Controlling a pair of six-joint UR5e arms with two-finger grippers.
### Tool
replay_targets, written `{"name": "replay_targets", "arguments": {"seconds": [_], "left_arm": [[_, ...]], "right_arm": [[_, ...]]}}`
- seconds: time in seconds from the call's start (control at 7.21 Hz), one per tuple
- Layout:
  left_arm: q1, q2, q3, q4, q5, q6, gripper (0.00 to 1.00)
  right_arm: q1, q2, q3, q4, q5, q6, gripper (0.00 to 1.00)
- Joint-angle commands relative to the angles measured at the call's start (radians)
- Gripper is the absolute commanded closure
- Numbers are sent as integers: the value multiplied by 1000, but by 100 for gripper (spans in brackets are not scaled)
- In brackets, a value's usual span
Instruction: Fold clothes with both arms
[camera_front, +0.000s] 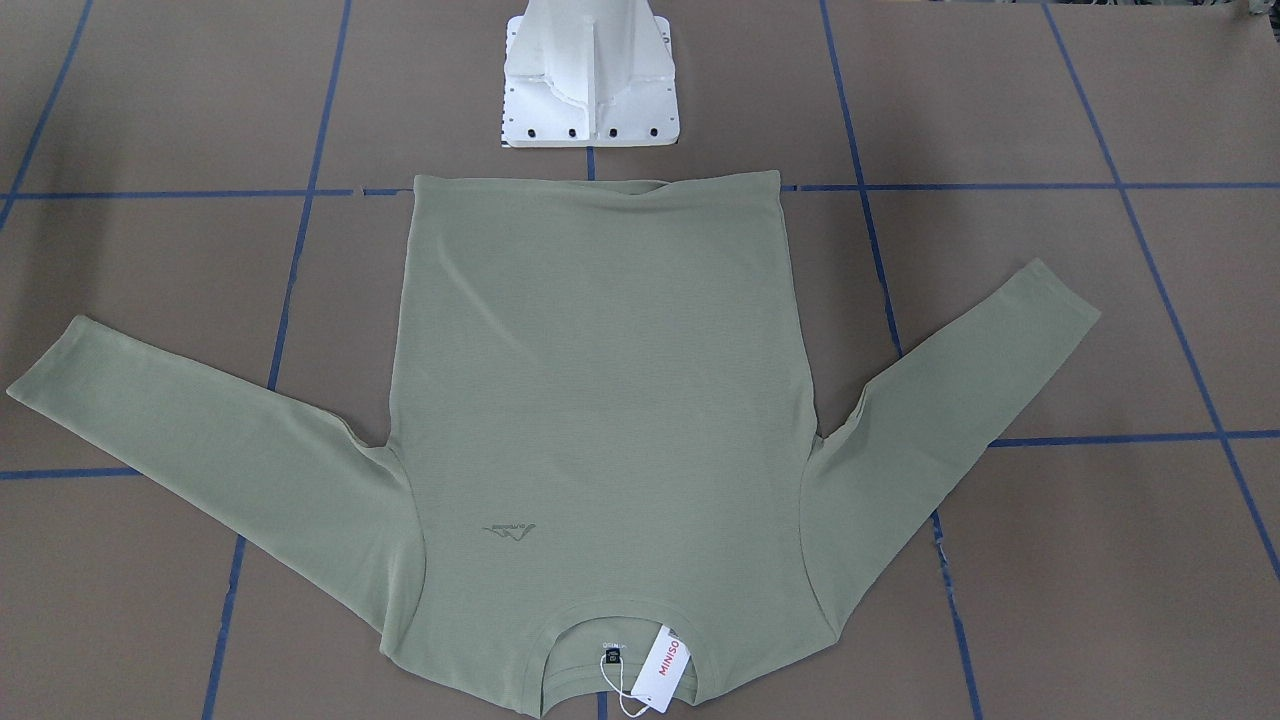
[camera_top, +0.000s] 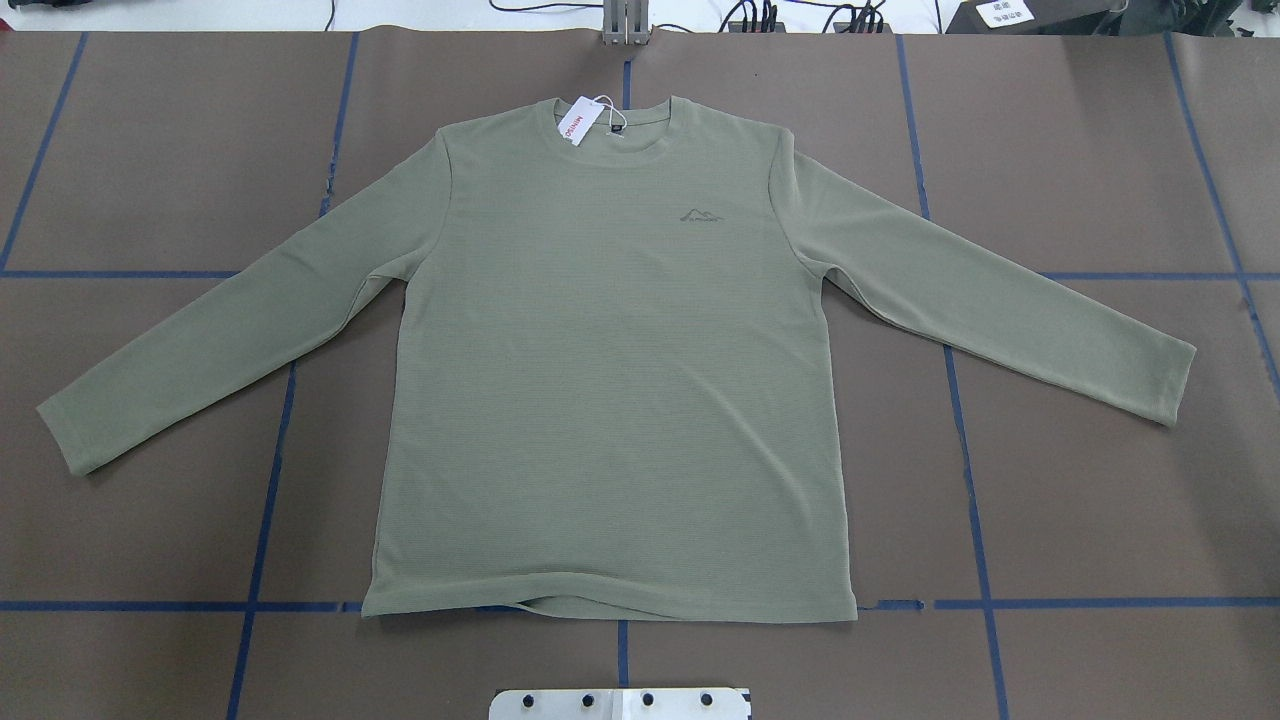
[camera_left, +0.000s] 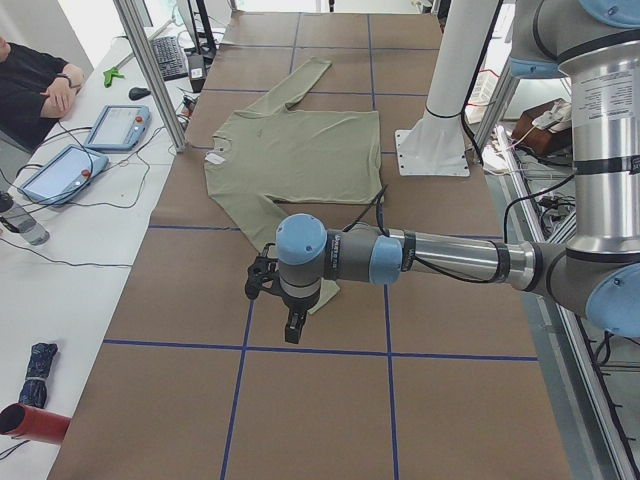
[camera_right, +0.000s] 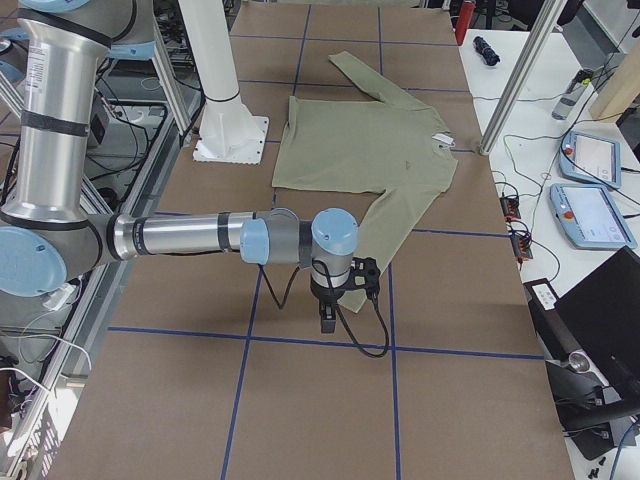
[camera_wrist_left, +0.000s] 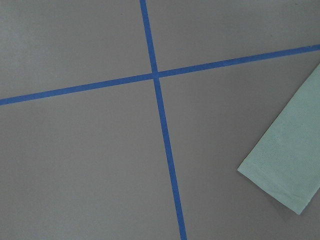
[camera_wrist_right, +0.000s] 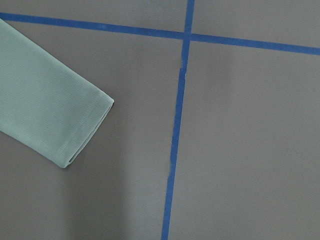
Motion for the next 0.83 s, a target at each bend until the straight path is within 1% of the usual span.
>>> {"name": "replay_targets", "arguments": {"seconds": [0.0, 0.28, 0.42, 0.55, 0.69], "left_arm": [[-1, 5, -37, -8, -2, -1, 0], [0, 5, -61, -16, 6, 8, 0], [3, 8, -65, -84, 27, 7, 0], [2, 15, -60, -203, 35, 7, 0], [2, -4, -39, -323, 50, -5, 0]], "right_arm": [[0, 0, -1, 0, 0, 2, 0], [0, 29, 13, 0, 6, 2, 0], [0, 43, 13, 0, 6, 5, 0], [0, 78, 14, 2, 3, 5, 0], [0, 159, -2, 0, -4, 2, 0]]}}
